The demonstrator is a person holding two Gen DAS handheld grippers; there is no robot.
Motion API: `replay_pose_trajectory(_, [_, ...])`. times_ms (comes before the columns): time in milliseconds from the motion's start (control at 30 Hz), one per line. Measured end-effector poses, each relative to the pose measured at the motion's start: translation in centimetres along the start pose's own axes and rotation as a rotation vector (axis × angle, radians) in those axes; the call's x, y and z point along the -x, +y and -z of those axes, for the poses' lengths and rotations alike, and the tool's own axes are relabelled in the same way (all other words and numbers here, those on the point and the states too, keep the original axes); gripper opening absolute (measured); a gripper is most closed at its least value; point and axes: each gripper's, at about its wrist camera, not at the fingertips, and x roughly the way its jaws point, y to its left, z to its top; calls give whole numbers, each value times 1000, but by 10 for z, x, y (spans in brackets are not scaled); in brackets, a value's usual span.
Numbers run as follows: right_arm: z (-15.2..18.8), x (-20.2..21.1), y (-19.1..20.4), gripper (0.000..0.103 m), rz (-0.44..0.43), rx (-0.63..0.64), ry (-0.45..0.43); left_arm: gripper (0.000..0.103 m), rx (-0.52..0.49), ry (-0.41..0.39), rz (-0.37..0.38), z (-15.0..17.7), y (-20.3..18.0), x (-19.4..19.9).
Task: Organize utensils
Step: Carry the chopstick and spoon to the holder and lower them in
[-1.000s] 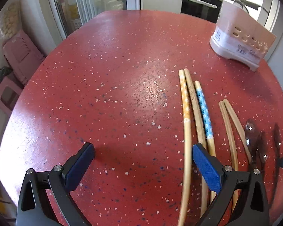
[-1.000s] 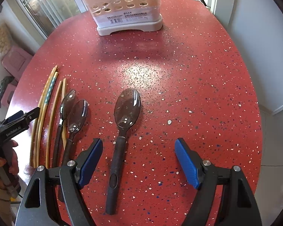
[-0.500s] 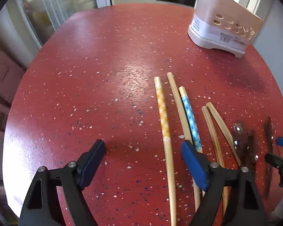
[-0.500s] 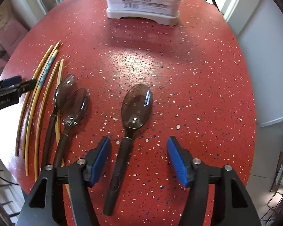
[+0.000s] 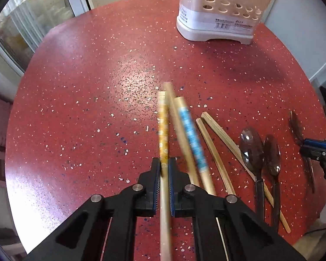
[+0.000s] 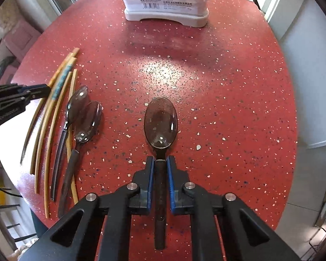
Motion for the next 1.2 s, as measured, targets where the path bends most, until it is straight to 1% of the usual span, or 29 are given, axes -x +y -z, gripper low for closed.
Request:
replay_pose_trajectory(67, [4, 2, -3, 13, -21, 3, -23, 36, 16, -25, -8, 5, -1, 1])
replay_pose_trajectory(100, [6, 4, -5, 13, -32, 5, -36, 36, 24, -42, -11, 16, -3, 2])
replay_pose_trajectory(200, [10, 12, -10, 13, -69, 3, -82, 36, 56, -117, -17, 27, -4, 15])
replay_pose_trajectory(367, [14, 29, -22, 13, -124, -14, -153, 36, 157, -227, 14, 40, 3, 48])
replay_pose_trajectory(433, [14, 36, -25, 13, -141, -21, -181, 36, 178, -264, 23, 40, 6, 60])
replay_pose_trajectory(467, [14, 37, -19, 13, -145, -23, -194, 36, 188, -286, 30, 40, 6, 67])
replay_pose_trajectory(600, [17, 57, -22, 13, -170, -25, -254, 36, 214, -363, 59, 36, 12, 91])
replay_pose_trajectory(700, [18, 71, -20, 13, -179, -20, -300, 36, 226, -420, 79, 30, 9, 108])
replay_pose_trajectory(867, [9, 89, -25, 13, -212, -27, -358, 36, 236, -504, 114, 17, 1, 134])
replay_pose_trajectory(900, [7, 93, -26, 13, -216, -28, -369, 36, 235, -516, 118, 18, 1, 139])
replay_pose_trajectory(1033, [-6, 108, -30, 13, -241, -37, -407, 36, 234, -566, 144, 1, -3, 156])
replay_pose_trajectory(1200, [-31, 127, -34, 13, -238, -23, -455, 36, 229, -620, 177, -25, -6, 176])
